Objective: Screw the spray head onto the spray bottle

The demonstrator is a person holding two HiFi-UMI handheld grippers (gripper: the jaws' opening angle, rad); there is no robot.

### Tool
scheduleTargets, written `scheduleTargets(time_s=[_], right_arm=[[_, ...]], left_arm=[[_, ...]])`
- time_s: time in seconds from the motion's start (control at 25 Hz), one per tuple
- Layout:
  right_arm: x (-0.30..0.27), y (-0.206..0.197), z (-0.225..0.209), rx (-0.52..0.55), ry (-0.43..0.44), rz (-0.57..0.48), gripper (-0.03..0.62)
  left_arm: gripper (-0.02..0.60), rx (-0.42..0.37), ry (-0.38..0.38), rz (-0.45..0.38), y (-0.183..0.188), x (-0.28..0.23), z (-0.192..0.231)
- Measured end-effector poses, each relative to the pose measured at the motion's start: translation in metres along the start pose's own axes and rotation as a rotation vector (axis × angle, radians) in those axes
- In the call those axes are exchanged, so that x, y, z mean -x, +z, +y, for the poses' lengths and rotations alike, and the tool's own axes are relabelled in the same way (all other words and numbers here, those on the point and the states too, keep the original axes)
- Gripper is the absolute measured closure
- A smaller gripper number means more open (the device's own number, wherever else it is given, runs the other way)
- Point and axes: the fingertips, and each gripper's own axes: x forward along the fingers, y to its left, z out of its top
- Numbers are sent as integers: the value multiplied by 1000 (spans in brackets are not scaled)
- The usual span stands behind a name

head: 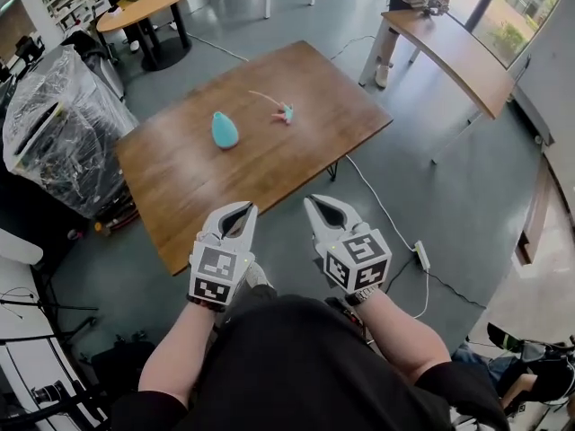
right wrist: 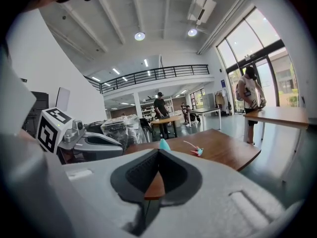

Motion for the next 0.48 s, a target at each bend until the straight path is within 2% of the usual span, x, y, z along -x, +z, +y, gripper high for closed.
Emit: scheduleTargets(time_s=[0.24, 0.48], right_arm=[[-44, 32, -21, 32, -50, 8, 602], [-79, 43, -33, 38, -70, 33, 602]], left_arm=[[565, -42, -67, 8, 8, -34, 38], [565, -70, -114, 49, -3, -59, 62]])
